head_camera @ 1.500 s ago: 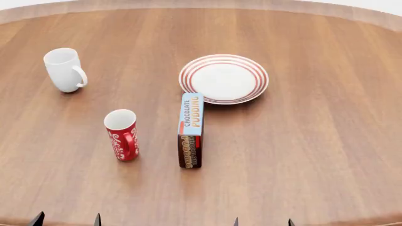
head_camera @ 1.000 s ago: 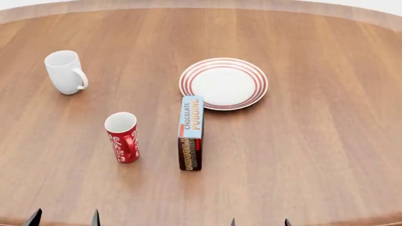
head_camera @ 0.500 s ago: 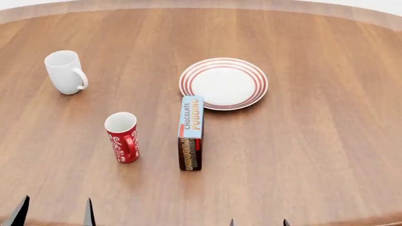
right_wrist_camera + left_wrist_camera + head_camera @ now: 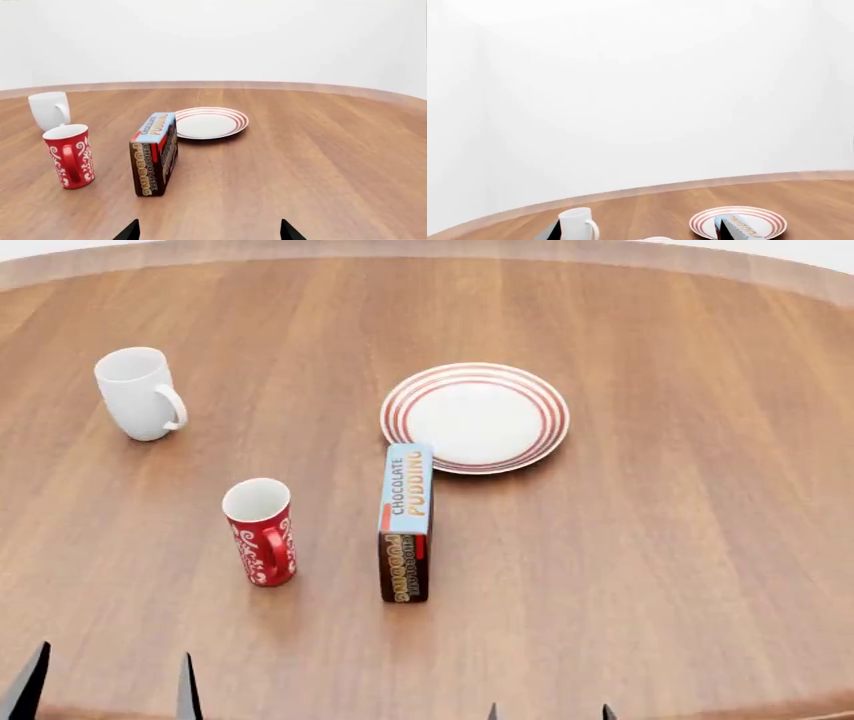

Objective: Pick up the red mug and put it on the plate

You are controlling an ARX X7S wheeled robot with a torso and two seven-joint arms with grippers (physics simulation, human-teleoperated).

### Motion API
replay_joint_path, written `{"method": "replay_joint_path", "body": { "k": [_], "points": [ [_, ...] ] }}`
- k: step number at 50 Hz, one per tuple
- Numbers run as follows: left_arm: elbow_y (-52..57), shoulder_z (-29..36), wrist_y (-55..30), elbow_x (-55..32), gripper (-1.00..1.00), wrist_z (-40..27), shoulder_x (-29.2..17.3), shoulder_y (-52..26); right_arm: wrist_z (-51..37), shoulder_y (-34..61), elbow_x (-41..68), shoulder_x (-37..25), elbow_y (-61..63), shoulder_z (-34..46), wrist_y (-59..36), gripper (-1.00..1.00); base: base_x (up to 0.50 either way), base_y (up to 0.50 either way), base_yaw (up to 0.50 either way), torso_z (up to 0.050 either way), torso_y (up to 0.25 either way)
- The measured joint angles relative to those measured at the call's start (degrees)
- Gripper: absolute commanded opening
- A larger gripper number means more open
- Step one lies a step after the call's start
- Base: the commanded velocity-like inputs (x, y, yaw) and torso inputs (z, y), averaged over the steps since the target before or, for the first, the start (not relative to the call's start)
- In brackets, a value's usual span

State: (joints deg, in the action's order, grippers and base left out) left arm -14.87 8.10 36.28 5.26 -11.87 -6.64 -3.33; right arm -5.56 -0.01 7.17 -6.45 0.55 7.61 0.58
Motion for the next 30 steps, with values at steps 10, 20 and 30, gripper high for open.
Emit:
{"method": "replay_joint_path", "body": {
  "k": [10, 20, 30],
  "points": [
    [-1.1, 0.7, 2.2, 0.5, 1.0, -0.9, -0.5, -0.4, -0.5, -0.1, 0.5, -0.5, 0.2, 0.6, 0.3, 1.0, 0.0, 0.0, 0.0, 0.0, 0.0],
    [-1.7, 1.4, 3.6, 0.8, 1.0, -1.6, -1.0, -0.7, -0.8, 0.0, 1.0, -1.0, 0.1, 1.1, 0.7, 1.0, 0.0, 0.06, 0.0, 0.0, 0.0],
    [-2.1, 1.9, 4.4, 0.6, 1.0, -2.1, -1.4, -0.9, -1.2, 0.0, 1.3, -1.5, 0.3, 1.7, 0.5, 1.0, 0.0, 0.06, 0.0, 0.0, 0.0]
  ]
}}
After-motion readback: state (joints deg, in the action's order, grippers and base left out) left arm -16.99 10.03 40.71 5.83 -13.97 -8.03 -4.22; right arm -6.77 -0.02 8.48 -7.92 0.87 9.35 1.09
